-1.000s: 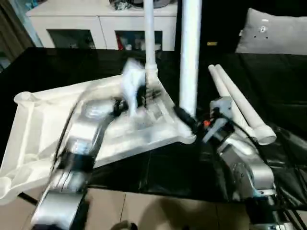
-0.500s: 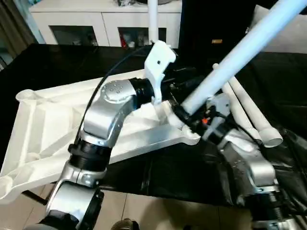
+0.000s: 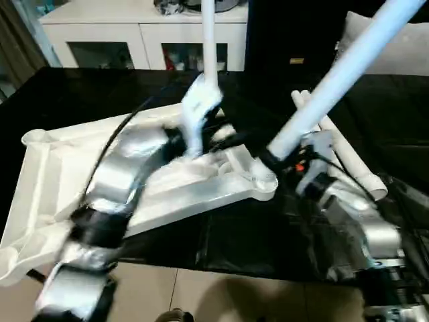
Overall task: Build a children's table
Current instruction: Insert table leg to table base
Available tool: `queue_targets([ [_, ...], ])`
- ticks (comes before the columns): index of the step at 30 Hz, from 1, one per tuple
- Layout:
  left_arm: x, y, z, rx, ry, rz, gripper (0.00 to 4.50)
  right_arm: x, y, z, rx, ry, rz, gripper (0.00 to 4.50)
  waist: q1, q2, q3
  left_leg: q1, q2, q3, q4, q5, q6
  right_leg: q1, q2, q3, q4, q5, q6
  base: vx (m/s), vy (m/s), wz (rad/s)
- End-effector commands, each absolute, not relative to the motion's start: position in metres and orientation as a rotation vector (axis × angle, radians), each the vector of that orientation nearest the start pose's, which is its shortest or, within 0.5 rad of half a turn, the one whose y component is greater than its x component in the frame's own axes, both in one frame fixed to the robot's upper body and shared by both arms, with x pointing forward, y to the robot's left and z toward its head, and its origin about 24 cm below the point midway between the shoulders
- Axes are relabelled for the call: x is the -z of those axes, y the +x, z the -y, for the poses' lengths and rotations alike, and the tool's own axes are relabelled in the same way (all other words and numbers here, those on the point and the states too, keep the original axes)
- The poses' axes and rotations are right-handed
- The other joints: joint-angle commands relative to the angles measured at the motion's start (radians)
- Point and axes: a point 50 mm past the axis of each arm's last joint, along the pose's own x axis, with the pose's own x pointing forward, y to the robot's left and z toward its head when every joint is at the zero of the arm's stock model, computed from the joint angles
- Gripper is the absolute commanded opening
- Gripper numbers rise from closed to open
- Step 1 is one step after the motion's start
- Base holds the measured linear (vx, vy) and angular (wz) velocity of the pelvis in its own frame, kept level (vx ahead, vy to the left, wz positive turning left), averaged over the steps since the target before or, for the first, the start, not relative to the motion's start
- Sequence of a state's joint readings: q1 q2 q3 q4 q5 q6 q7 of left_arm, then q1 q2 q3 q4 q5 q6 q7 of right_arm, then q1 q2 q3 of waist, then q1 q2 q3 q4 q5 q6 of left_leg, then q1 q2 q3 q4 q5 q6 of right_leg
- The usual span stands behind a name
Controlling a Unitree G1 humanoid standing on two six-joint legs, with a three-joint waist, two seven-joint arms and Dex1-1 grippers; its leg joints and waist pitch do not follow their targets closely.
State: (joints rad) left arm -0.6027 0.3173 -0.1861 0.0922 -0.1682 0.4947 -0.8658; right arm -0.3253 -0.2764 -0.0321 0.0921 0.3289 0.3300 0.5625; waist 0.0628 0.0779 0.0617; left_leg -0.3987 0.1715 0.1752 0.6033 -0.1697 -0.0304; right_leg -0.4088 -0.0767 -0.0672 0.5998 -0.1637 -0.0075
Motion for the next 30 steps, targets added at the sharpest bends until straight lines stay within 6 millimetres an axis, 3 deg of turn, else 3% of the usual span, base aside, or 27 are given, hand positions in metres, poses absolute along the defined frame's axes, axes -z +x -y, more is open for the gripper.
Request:
queue_targets([
  [1, -0.116, 0.313, -0.094, 1.122, 0.308, -0.245, 2.69, -0.092, 0.306, 0.162, -0.627, 0.083, -0.092, 1.9, -0.001, -0.012, -0.082, 0.02, 0.046, -0.021, -0.069, -0.198, 0.042, 0.053, -0.062, 0.04, -0.07, -0.249, -0.18, 0.0, 0.0, 0.0],
  [5, -0.095, 0.308, -0.086, 1.114, 0.282, -0.334, 2.73, -0.092, 0.306, 0.164, -0.644, 0.062, -0.124, 1.9, 0.004, -0.011, -0.083, 0.02, 0.047, -0.017, -0.065, -0.167, 0.055, 0.052, -0.063, 0.041, -0.069, -0.209, -0.205, 0.0, 0.0, 0.0],
  [9, -0.079, 0.31, -0.086, 1.074, 0.318, -0.375, 2.73, -0.093, 0.306, 0.164, -0.65, 0.057, -0.136, 1.9, 0.0, -0.015, -0.08, 0.019, 0.043, -0.018, -0.065, -0.201, 0.047, 0.054, -0.064, 0.039, -0.076, -0.274, -0.184, 0.0, 0.0, 0.0],
  [10, -0.072, 0.311, -0.087, 1.064, 0.312, -0.392, 2.44, -0.093, 0.306, 0.164, -0.654, 0.056, -0.14, 1.9, -0.001, -0.018, -0.078, 0.02, 0.042, -0.018, -0.066, -0.212, 0.045, 0.053, -0.063, 0.039, -0.081, -0.306, -0.17, 0.0, 0.0, 0.0],
  [12, -0.07, 0.312, -0.088, 1.053, 0.322, -0.394, 2.37, -0.094, 0.306, 0.164, -0.656, 0.056, -0.143, 1.9, -0.002, -0.017, -0.08, 0.018, 0.042, -0.019, -0.066, -0.207, 0.041, 0.055, -0.065, 0.039, -0.081, -0.315, -0.161, 0.0, 0.0, 0.0],
  [20, -0.06, 0.313, -0.095, 1.038, 0.309, -0.44, 1.5, -0.092, 0.305, 0.163, -0.666, 0.049, -0.153, 1.9, -0.001, -0.014, -0.082, 0.02, 0.046, -0.019, -0.065, -0.195, 0.05, 0.052, -0.065, 0.039, -0.075, -0.261, -0.191, 0.0, 0.0, 0.0],
  [24, -0.058, 0.31, -0.096, 1.079, 0.32, -0.451, 1.33, -0.092, 0.304, 0.162, -0.671, 0.045, -0.161, 1.9, -0.002, -0.015, -0.081, 0.02, 0.045, -0.018, -0.065, -0.204, 0.048, 0.052, -0.066, 0.039, -0.077, -0.279, -0.188, 0.0, 0.0, 0.0],
  [30, -0.053, 0.305, -0.102, 1.108, 0.398, -0.477, 0.65, -0.092, 0.304, 0.16, -0.699, 0.037, -0.18, 1.9, -0.002, -0.013, -0.081, 0.022, 0.047, -0.02, -0.067, -0.206, 0.043, 0.051, -0.065, 0.04, -0.074, -0.272, -0.187, 0.0, 0.0, 0.0],
])
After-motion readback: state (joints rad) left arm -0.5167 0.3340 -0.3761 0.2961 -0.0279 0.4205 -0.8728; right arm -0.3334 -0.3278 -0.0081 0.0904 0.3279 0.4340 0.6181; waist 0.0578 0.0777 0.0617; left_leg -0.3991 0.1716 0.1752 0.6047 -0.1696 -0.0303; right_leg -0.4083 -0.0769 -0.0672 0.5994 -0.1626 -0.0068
